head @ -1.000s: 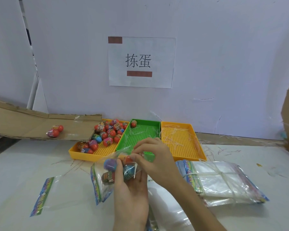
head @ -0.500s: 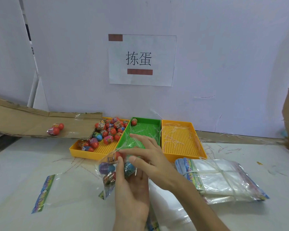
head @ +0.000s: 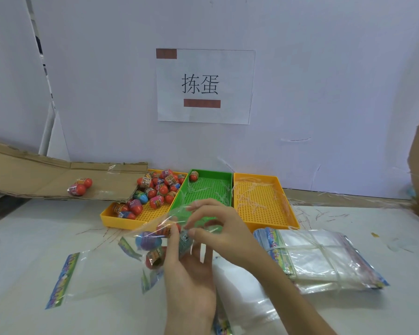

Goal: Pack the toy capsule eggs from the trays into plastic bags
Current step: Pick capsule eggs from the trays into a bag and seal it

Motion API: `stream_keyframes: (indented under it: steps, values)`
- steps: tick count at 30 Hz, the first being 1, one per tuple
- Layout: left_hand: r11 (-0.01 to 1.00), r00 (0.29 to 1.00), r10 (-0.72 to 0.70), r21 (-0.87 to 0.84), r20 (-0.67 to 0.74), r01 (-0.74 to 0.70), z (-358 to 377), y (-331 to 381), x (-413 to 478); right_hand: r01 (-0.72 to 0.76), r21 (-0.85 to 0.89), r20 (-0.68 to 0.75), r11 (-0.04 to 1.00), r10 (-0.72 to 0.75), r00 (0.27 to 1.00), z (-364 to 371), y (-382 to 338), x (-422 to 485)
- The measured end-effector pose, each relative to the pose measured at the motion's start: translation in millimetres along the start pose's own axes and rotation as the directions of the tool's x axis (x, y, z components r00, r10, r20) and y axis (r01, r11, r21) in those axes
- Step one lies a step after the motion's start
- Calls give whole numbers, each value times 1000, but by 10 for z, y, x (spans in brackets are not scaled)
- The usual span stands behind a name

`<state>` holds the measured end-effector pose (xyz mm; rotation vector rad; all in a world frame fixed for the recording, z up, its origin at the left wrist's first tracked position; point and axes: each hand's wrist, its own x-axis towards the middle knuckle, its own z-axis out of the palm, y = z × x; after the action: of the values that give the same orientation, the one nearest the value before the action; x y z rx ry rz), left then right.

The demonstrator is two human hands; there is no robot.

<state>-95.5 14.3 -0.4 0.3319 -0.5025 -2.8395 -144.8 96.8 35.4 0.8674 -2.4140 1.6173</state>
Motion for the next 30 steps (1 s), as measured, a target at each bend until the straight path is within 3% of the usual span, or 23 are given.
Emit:
stream_keyframes:
  steps: [7, 11, 17, 24, 27, 30]
  values:
    - [998, 992, 7, -60, -126, -15, -17, 9, 13, -18, 98, -193, 995, 37, 980, -69, 9, 32]
    - [1000, 983, -25, 2, -181, 25, -2, -9, -10, 2, 177, -299, 984, 51, 953, -145, 40, 56]
    - [999, 988, -48, -7, -144, 48, 20, -4, -34, 56, 215, -395, 975, 35, 918, -219, 92, 66]
    - [1000, 996, -28, 6, -88, 29, 52, -26, -75, -11, 80, -415, 997, 43, 909, -194, 94, 53]
    - [1000, 998, -15, -19, -54, 14, 36, 4, -53, -78, 263, -418, 962, 186, 889, -136, 63, 49]
    - [999, 999, -40, 3, -20, 40, 28, 0, -54, -212, 431, -246, 877, 340, 907, -96, 39, 65]
